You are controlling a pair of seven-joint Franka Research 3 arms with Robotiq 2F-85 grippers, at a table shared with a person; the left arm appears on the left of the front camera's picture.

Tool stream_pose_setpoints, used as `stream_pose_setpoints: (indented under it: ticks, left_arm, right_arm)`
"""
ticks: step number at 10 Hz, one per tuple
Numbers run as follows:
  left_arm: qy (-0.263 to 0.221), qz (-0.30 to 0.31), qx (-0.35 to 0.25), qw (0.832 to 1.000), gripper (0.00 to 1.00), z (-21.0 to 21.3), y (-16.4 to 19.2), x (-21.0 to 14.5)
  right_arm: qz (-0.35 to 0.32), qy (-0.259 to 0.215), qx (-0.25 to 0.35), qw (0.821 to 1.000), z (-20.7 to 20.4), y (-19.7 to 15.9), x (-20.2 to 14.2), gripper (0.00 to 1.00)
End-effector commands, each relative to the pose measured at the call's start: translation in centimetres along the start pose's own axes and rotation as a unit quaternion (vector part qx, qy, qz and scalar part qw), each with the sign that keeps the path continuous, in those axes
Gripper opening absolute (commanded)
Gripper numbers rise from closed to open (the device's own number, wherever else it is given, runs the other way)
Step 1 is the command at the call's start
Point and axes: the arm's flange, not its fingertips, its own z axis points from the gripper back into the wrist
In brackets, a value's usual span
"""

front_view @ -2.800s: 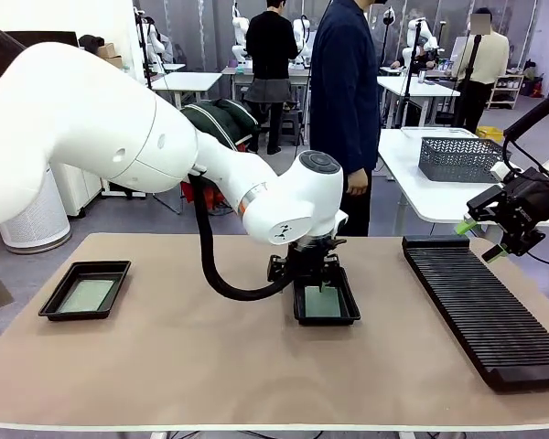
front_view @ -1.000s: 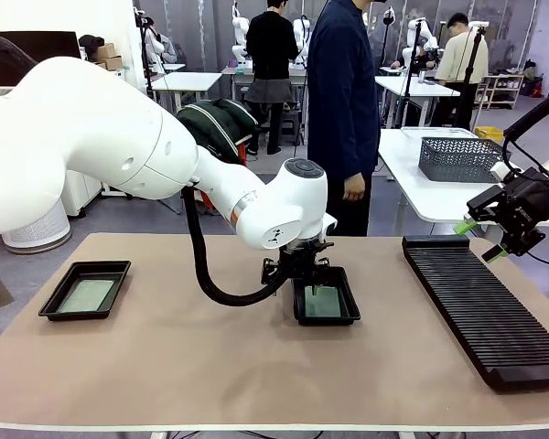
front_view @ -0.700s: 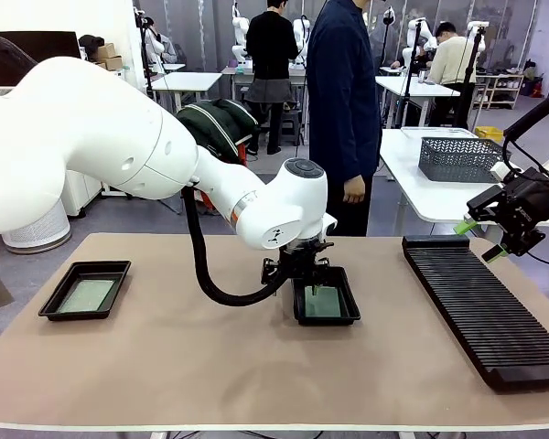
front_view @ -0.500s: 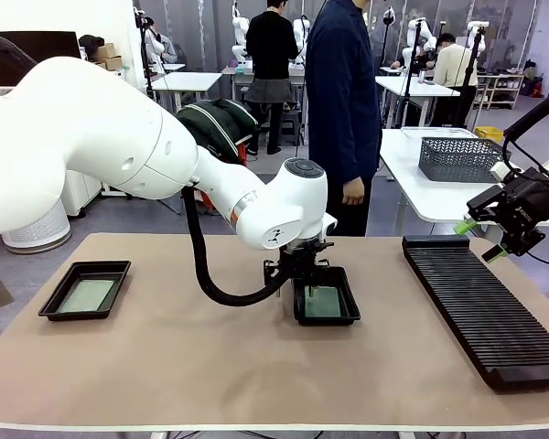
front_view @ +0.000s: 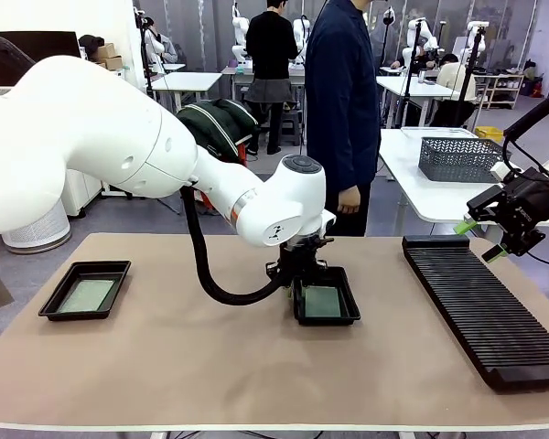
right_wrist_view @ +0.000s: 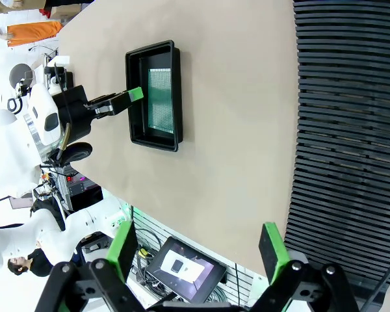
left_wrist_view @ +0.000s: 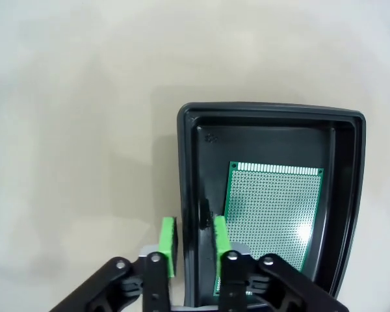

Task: Inspect and transfer BCBs to ESD trays.
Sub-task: Pick up the ESD tray and place it on the left side of the table.

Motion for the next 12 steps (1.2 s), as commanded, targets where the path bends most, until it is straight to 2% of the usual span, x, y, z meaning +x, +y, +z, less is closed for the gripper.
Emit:
stream_pose_setpoints:
  ticks: [1,2,3,12]
  left_arm:
    - [0.007,-0.01,-0.011,1.0,0.12,-0.47,0.51,0.53]
    - [0.01,-0.01,-0.012,1.0,0.02,-0.67,0.6,0.61]
    - [0.012,-0.011,-0.016,1.0,0.0,-0.79,0.72,0.72]
    - [0.009,-0.003,-0.005,1.0,0.0,-0.44,0.29,0.33]
  right_arm:
    - [-0.009,-0.011,-0.003,1.0,-0.27,0.04,-0.25,1.0]
    - [-0.009,-0.011,-0.003,1.0,-0.27,0.04,-0.25,1.0]
    - [-0.009,-0.011,-0.003,1.0,-0.27,0.04,-0.25,1.0]
    - [-0.009,-0.011,-0.003,1.0,-0.27,0.04,-0.25,1.0]
